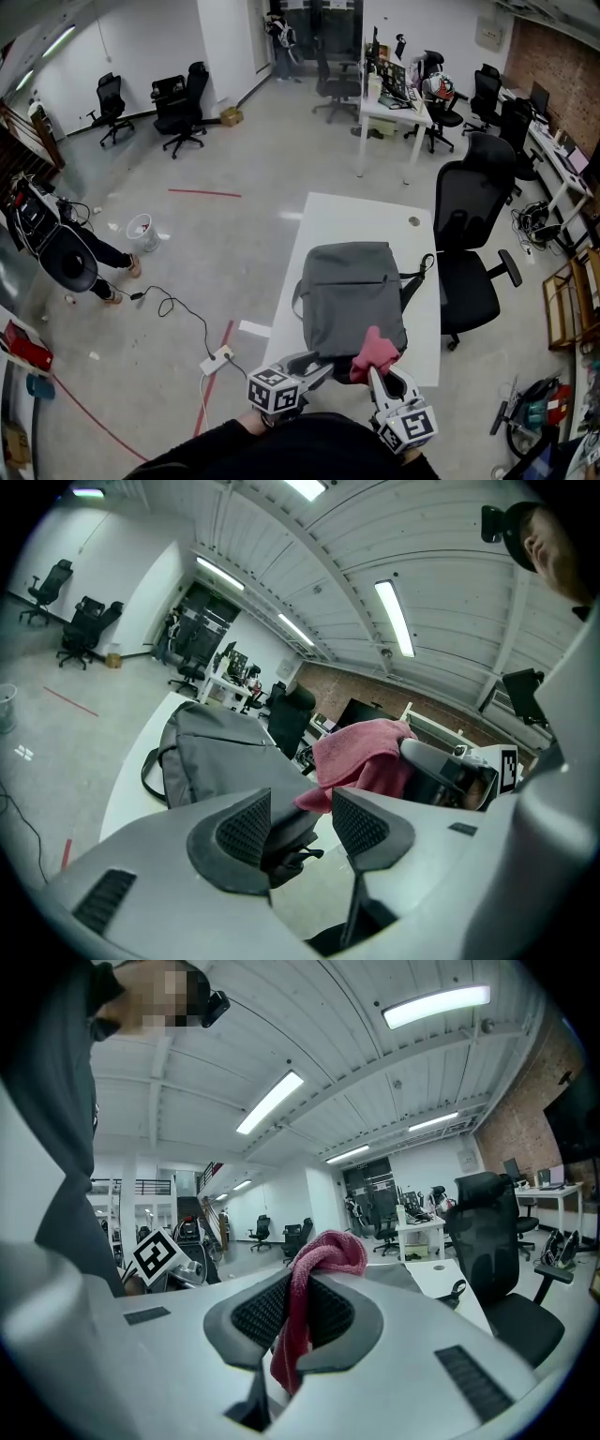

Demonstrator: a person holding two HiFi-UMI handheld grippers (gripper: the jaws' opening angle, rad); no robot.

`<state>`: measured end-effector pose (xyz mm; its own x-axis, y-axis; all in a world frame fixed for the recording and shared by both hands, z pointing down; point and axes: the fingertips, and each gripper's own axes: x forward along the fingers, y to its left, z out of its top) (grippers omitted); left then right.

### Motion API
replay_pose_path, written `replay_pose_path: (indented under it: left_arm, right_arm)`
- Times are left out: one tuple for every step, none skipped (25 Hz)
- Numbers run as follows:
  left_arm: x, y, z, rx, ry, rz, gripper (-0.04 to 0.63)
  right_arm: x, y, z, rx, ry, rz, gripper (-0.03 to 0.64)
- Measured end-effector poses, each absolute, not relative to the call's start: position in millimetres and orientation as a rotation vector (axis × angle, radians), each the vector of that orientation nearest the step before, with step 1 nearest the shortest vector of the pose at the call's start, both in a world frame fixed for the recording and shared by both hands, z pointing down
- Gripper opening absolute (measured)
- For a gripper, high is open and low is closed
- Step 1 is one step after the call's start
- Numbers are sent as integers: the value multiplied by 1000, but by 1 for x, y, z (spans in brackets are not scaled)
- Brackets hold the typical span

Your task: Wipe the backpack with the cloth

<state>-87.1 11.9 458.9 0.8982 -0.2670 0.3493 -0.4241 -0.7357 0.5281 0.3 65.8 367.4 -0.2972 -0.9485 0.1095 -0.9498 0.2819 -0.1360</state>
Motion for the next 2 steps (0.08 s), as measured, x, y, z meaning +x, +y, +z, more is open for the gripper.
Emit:
replay_pose_path:
  left_arm:
    - [-87, 13, 459, 2435, -494, 333, 219]
    - [-87, 13, 459, 2434, -495, 334, 219]
  right_arm:
    - [0, 67, 368, 1857, -2510, 276, 37]
    - [0, 67, 368, 1855, -2510, 277, 37]
